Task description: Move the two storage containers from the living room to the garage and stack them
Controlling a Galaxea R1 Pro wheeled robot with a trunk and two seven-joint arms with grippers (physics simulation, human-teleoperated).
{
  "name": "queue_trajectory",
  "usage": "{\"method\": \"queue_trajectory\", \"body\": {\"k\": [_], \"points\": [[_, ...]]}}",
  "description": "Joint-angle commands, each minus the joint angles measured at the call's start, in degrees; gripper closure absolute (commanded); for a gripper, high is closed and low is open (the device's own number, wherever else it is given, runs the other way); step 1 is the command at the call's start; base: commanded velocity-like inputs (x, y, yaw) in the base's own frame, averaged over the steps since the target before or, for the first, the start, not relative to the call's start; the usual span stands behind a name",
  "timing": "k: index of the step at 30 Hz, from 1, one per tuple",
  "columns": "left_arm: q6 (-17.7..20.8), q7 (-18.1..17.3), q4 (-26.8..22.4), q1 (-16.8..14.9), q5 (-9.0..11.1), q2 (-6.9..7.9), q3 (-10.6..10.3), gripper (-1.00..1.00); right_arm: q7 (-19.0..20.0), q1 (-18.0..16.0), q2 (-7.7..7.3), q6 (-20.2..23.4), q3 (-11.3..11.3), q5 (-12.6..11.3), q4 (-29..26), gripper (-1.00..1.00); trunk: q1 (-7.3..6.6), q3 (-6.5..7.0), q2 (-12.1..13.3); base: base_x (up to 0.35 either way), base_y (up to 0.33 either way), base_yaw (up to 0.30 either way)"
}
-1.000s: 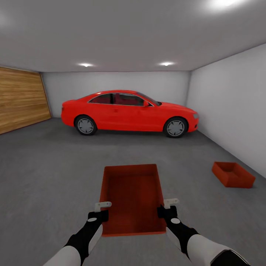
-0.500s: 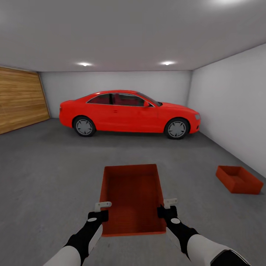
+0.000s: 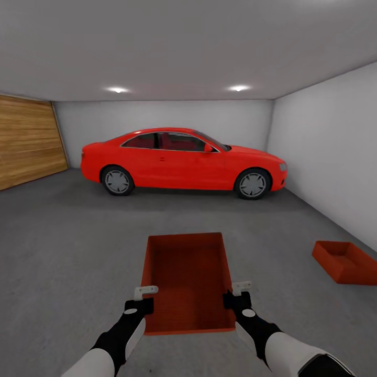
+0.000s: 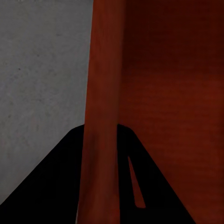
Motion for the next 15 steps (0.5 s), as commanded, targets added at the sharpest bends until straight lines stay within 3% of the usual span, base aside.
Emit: {"method": "queue_trajectory", "body": {"k": [1,15], "points": [[-0.62,3.56,-0.30,-0.03,-0.82,1.31,1.63,1.00,0.13,-0.05,0.02,0.07,-2.42,-2.53,-0.04,1.00,0.04,-0.08,-0.05,0.321,0.000,0.000],[-0.62,3.56,-0.36,-0.03,-0.82,1.30,1.63,1.00,0.13,-0.05,0.02,0.07,-2.42,-2.53,-0.04,1.00,0.04,-0.08,-0.05,0.321,0.000,0.000]]}}
